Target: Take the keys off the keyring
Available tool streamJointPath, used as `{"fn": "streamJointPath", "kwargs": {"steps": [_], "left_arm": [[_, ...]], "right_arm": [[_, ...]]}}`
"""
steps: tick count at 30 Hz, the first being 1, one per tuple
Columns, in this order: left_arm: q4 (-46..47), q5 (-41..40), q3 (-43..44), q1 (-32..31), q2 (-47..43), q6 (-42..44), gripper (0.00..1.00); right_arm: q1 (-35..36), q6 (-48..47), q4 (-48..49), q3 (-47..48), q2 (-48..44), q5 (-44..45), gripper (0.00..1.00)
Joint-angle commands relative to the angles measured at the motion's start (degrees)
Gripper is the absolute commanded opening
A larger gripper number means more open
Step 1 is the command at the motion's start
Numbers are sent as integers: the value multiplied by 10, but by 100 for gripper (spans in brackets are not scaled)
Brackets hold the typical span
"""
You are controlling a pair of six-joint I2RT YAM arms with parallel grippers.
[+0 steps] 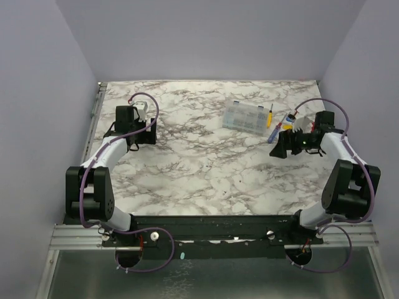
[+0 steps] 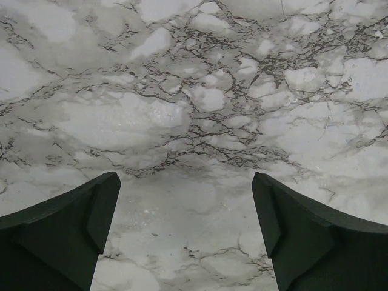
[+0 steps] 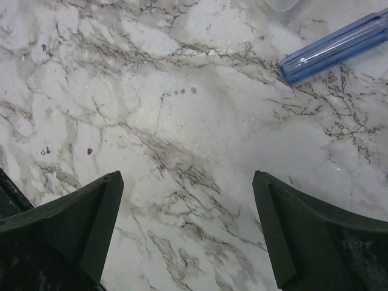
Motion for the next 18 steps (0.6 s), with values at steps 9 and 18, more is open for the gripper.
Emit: {"fn": "streamJointPath", "kwargs": {"steps": [9, 18], "left_arm": [[14, 2, -12, 1, -30, 3, 99], [18, 15, -15, 2, -36, 3, 99]], "right_arm": [[-27, 84, -8, 154, 56, 93, 100], [-54, 73, -54, 309, 208, 234, 82]]}}
